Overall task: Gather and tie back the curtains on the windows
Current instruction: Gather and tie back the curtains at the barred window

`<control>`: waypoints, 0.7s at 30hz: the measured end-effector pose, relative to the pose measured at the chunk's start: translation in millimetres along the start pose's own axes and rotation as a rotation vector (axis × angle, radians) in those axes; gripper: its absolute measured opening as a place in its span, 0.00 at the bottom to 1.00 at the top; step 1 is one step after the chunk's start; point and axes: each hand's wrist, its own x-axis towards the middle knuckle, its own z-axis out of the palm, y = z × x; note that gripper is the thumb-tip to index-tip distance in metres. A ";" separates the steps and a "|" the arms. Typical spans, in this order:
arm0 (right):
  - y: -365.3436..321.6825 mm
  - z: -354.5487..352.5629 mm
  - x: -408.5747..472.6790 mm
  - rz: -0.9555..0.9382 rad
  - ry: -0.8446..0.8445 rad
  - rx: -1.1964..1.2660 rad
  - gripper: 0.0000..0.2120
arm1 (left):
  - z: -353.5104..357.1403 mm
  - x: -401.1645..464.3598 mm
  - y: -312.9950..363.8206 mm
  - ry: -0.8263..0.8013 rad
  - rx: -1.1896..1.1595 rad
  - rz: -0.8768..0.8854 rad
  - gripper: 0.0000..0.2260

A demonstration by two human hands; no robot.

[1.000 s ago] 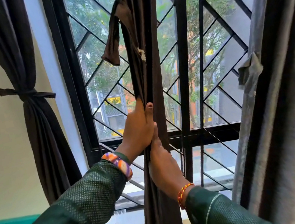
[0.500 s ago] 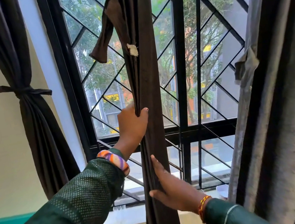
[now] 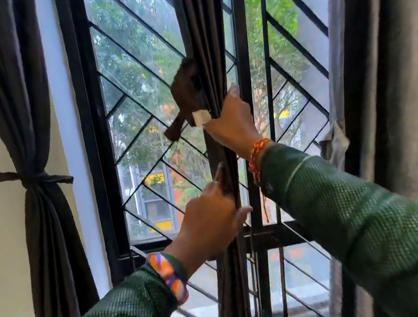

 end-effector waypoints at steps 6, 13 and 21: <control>0.1 -9.4 10.4 -0.084 -0.032 0.013 0.18 | -51.2 38.6 -37.6 0.521 -0.443 -0.079 0.24; -3.6 -16.3 4.3 -0.117 -0.088 0.057 0.20 | -100.1 89.0 -69.3 0.644 -1.049 -0.301 0.20; -8.7 -20.7 -1.2 -0.144 -0.092 0.065 0.23 | -109.6 93.1 -63.7 0.483 -1.202 -0.058 0.27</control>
